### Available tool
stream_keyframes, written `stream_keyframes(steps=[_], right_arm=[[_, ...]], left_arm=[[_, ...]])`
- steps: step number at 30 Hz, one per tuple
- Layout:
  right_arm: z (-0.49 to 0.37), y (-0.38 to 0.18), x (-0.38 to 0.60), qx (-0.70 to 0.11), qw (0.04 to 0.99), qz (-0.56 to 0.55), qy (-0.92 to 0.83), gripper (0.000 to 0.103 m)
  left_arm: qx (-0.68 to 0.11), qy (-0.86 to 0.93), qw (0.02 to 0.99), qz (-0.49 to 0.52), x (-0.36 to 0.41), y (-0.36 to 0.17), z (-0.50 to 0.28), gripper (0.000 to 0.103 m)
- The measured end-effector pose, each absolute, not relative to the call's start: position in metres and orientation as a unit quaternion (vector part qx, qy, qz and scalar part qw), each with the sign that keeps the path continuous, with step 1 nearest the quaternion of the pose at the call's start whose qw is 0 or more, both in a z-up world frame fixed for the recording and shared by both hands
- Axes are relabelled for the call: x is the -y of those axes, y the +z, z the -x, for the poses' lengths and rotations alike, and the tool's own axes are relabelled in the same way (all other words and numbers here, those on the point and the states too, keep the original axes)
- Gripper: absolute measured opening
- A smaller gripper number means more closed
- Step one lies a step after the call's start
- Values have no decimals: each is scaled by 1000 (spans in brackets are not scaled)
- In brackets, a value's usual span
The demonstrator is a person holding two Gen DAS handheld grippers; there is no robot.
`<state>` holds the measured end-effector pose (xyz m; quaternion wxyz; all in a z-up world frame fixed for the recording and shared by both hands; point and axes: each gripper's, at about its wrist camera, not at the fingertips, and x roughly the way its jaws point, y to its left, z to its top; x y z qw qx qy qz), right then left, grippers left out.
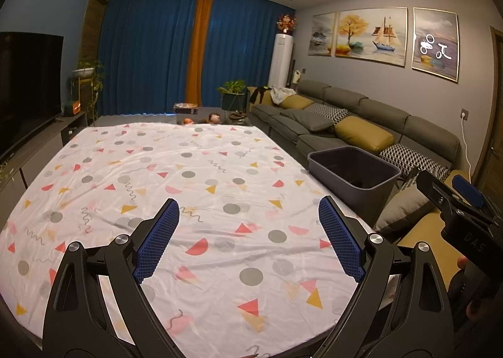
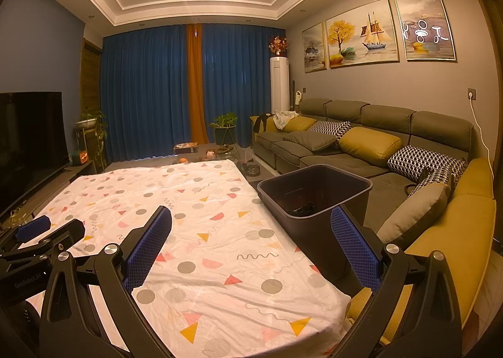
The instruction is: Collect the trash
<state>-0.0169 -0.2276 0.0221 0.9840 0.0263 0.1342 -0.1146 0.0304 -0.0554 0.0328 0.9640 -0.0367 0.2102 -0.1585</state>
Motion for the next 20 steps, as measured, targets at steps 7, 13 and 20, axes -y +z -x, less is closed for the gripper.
stream_keyframes(steps=[7,13,20], right_arm=[[17,24,228,-133,984,-27,-115,98],[17,26,226,-131,984,-27,-114,98],[17,27,225,-131,984,-27,-114,98]], left_arm=[[-209,-158,964,34,53,34,-32,91],[-208,-152,965,39,50,35,-32,96],[-211,-149,965,48,44,35,-35,96]])
